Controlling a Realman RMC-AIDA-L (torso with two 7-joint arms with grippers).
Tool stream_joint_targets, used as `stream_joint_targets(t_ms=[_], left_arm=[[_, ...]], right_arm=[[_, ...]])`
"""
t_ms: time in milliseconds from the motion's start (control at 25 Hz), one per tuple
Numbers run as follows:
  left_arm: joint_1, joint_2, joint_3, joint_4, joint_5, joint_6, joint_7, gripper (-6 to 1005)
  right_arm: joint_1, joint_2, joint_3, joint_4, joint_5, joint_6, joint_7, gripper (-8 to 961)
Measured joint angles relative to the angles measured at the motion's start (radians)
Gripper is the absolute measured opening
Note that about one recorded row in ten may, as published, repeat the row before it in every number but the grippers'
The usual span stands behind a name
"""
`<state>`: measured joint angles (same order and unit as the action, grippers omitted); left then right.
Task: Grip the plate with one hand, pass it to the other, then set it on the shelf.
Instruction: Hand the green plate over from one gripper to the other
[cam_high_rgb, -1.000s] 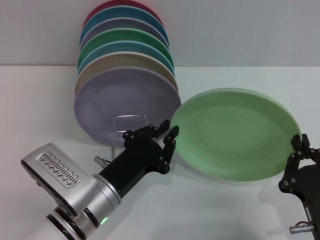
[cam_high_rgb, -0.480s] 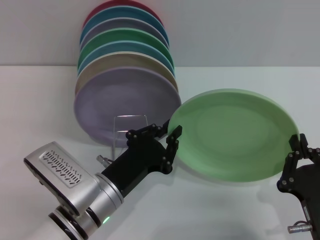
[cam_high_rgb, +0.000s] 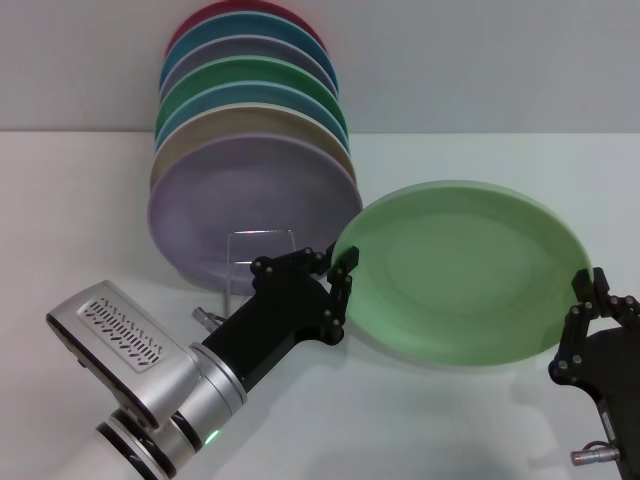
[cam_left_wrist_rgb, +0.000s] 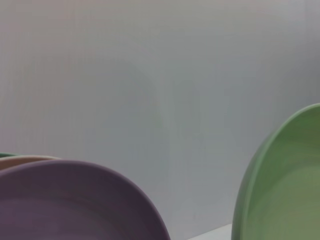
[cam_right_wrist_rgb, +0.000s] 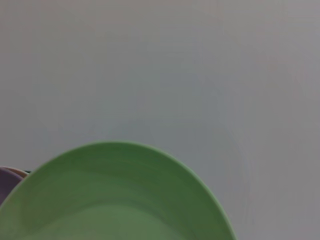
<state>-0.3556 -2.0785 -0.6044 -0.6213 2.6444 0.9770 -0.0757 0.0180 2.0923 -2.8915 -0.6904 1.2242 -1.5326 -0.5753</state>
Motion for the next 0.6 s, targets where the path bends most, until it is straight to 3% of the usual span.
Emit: stream_joint_targets(t_ms=[600], left_arm=[[0.005, -0.001, -0.004, 0.0, -0.004, 0.018, 0.001, 91]], right_arm=[[0.004, 0.0, -0.001, 0.01, -0.013, 0.006, 0.015, 82]])
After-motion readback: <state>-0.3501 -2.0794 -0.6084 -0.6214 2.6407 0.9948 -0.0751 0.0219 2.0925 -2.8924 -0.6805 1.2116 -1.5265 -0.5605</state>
